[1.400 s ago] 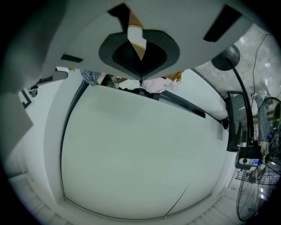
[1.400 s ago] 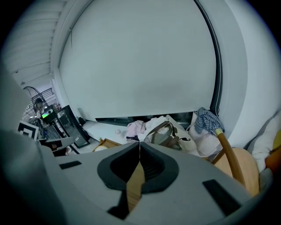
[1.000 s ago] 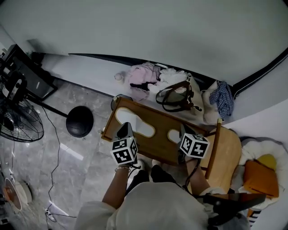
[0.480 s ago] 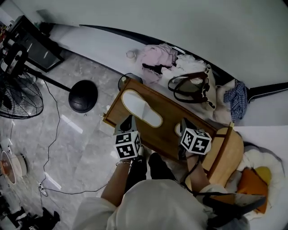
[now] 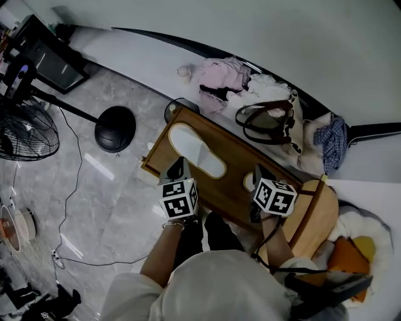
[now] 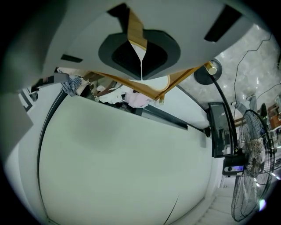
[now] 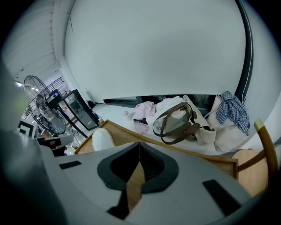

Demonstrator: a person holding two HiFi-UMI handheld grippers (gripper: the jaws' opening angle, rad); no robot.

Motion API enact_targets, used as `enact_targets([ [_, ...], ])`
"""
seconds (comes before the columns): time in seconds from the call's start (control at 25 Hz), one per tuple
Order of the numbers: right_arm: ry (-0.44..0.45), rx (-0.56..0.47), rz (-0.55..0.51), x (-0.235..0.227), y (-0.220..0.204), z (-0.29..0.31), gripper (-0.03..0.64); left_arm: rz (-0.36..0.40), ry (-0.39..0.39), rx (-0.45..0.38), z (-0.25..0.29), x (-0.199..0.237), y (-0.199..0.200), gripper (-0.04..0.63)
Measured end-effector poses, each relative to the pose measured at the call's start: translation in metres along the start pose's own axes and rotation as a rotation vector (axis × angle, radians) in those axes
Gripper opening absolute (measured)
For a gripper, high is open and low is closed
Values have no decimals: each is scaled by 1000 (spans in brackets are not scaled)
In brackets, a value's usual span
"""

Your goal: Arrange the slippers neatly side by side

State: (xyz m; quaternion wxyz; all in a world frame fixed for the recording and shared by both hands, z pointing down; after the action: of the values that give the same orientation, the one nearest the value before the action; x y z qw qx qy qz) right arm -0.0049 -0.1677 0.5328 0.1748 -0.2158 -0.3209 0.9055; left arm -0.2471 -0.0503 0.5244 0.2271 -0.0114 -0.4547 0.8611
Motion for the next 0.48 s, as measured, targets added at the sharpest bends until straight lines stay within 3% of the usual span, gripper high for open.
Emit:
enact_targets([
  [0.2, -6, 12, 7, -7, -2, 2, 34, -8, -4, 20, 11, -6, 0, 22],
  [0.28, -9, 17, 10, -10, -2, 3, 34, -15, -8, 29, 15, -9, 0, 113],
  [0.48, -19, 24, 18, -20, -2, 4, 34, -28, 1, 45, 29, -16, -1, 181],
])
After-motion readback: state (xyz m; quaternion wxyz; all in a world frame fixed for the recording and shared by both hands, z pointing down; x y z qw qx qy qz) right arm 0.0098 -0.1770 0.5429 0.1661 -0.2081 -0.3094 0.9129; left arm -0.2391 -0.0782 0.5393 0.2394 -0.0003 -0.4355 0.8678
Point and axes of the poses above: the fingertips, and each gripper's own axes: z forward along the fingers, x to its left, y out of its top, the point moved 5 cm from there along -z, backward along the fingers, and after that the axes turned 6 degrees about -x, right-handed, at the moved point
